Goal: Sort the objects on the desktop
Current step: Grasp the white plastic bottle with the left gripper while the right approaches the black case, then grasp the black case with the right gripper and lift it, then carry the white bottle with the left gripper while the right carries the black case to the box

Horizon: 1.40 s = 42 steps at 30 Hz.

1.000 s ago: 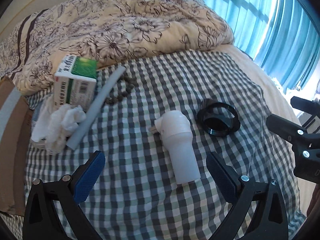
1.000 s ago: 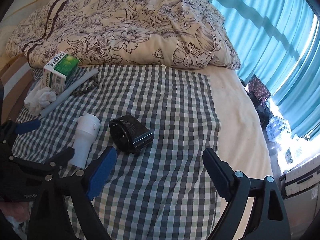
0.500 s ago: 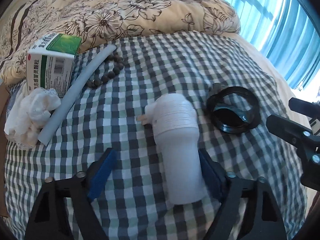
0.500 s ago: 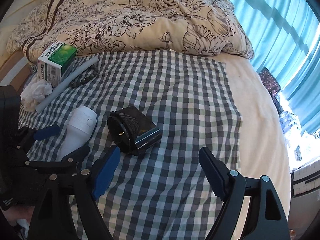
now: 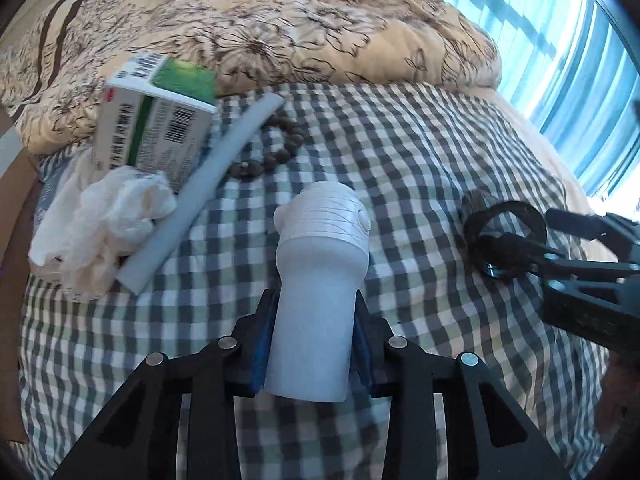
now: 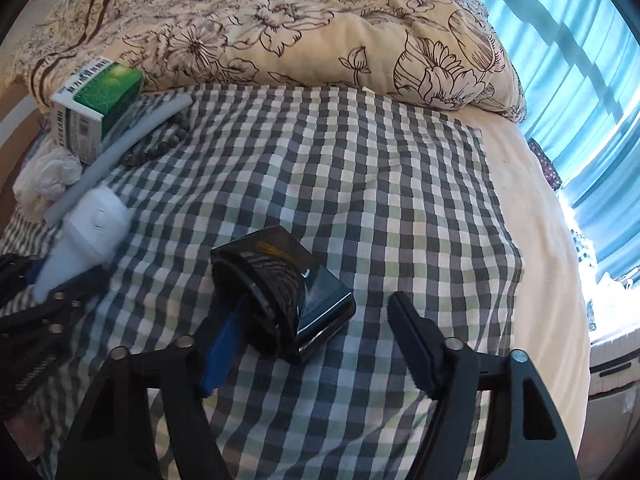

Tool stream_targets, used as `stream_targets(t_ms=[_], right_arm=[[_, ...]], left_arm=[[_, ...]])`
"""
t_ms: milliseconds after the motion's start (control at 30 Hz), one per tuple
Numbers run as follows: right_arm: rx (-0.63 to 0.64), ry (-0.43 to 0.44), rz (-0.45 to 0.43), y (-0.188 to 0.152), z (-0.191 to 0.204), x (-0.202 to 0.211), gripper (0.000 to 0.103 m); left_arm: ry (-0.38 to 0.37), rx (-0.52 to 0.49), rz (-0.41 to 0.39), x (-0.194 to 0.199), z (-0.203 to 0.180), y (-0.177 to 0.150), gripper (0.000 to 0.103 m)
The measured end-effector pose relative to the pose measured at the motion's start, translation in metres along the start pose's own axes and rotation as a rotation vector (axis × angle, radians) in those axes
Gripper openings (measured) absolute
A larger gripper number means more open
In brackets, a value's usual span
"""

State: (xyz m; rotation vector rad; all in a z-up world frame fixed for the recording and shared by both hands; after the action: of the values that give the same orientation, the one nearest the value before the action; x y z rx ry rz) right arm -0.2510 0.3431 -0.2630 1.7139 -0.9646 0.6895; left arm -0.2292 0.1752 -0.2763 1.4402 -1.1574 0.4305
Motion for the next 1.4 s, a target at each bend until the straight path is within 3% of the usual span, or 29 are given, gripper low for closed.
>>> stream_targets(t_ms=[67,100,233,300,333,600,1400], right_arm=[[-0.015,-0.001,0.016,0.001,0.000,-0.007,0.042],[-0.032,-0.001,0.030,0.001,-0.001,-0.010,0.037],[-0.059,0.003,0.038,0.000,-0.001,-0.008,0.035],[-0.073,-0.002,0.029,0.000,-0.002,-0.004,0.014],[-0.080,0.000,0.032,-0.001,-0.002,-0.002,0.011],[-0.131,0.029,0.004,-0.003,-0.002,0.028,0.010],[-0.163,0.112,-0.256,-0.004,0.046,0.220,0.010]], left_arm=[[0.006,0.007,-0.010,0.006,0.006,0.002,0.034],[0.006,0.011,-0.015,0.009,0.009,0.003,0.033],[0.005,0.032,-0.038,0.020,0.019,0.008,0.032],[0.010,0.042,-0.047,0.026,0.024,0.009,0.032],[0.015,0.044,-0.053,0.029,0.025,0.010,0.032],[0.018,0.048,-0.097,0.063,0.030,0.011,0.032],[0.075,0.035,-0.335,0.248,0.035,0.000,0.032]])
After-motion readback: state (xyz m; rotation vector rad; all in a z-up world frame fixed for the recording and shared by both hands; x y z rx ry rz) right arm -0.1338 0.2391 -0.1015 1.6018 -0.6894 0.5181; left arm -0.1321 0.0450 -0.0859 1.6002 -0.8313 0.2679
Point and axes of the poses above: each gripper's, at about its wrist camera, not at the fingertips, and x roughly against the way its jaws point, z to its left, y to its top, the point moved 4 cm from there along -x, roughly the way its jaws point, and after that the axes turned 12 degrees about -y, right-handed, at the moved point
